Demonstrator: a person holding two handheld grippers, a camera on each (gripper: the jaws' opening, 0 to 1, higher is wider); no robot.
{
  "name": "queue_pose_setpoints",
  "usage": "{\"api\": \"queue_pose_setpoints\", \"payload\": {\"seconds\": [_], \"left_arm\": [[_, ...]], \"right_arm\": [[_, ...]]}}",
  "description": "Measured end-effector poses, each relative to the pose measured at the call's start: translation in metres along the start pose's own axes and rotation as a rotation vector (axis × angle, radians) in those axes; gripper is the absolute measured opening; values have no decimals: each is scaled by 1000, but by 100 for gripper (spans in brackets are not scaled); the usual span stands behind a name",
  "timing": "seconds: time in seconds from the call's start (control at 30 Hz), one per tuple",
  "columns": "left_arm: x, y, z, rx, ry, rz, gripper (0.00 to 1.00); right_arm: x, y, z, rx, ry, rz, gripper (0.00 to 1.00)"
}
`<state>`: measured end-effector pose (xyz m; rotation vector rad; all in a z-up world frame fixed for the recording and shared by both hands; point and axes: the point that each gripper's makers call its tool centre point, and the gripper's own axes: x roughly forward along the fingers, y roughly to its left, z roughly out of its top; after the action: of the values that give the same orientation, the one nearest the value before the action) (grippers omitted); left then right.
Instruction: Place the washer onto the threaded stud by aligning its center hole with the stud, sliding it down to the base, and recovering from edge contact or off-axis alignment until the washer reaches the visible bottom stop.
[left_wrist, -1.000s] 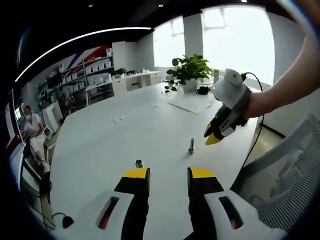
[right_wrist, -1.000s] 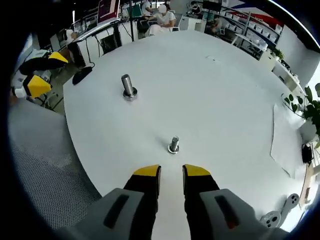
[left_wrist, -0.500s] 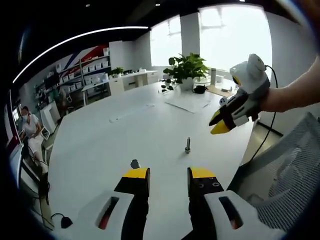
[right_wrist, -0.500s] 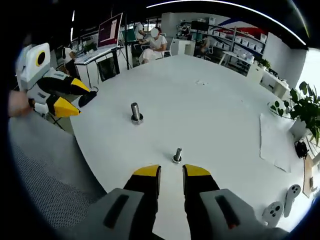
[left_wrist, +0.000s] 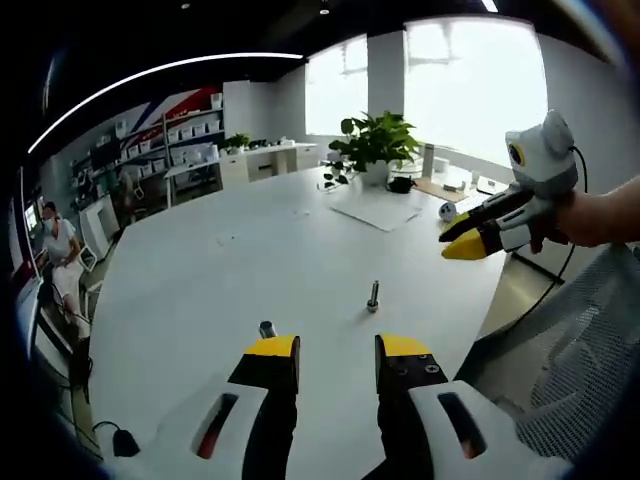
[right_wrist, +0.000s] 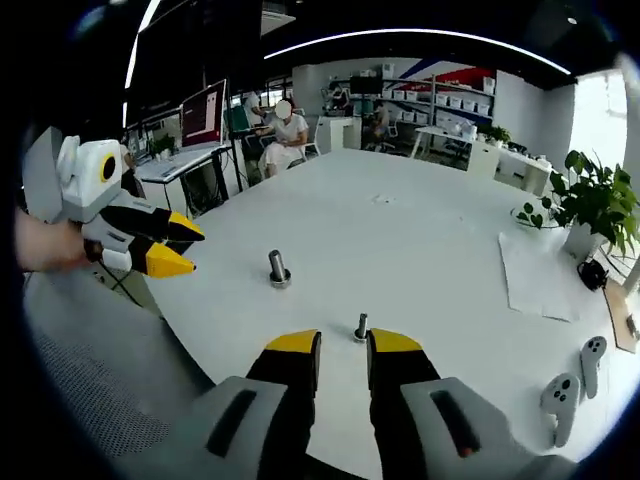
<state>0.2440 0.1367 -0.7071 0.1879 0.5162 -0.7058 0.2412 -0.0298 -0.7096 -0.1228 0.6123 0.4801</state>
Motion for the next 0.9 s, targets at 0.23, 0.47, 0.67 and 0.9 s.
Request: {"api": "queue_pose_setpoints", "payload": {"seconds": [0.23,0.47,0.67,0.9], "left_arm": [[-2,12,5,-19,-32,37,28],[-3,18,0,-35,-50,63,29],[-6,26,5,-67,-91,95,30],[-6,29,-2,-98,-81,108,33]], "right_arm": [[-8,19,16,82,-69,35,24],[0,26,19,85,-113,59,25],[-4,29,26,94,-150,76,29],[-6,48,33,41,-178,137,32]]}}
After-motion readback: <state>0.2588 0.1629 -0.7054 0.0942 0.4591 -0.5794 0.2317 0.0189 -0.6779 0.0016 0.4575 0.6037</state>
